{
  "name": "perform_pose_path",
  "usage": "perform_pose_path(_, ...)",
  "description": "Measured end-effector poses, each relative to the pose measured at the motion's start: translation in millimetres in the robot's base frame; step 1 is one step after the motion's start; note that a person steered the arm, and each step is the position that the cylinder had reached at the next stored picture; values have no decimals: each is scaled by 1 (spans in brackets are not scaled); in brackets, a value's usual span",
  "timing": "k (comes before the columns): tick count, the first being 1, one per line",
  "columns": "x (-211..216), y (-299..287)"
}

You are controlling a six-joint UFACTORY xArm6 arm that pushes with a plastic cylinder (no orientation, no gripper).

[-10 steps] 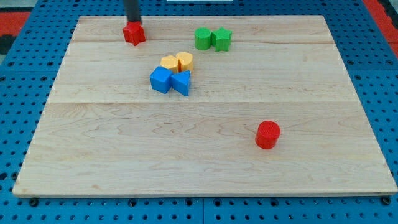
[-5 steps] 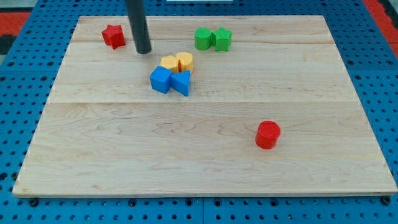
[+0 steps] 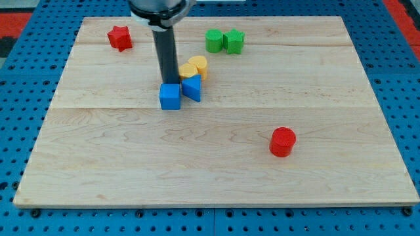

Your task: Move the yellow blocks towards the center right

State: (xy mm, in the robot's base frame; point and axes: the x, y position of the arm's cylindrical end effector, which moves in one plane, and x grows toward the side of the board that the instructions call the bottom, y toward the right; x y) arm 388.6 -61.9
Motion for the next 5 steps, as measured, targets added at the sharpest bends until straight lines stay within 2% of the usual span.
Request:
perform_pose_path(1,-8,27)
perform_pose_path(2,-19,28)
perform_pose_path(4,-24,28)
perform_pose_path(5,-33,6)
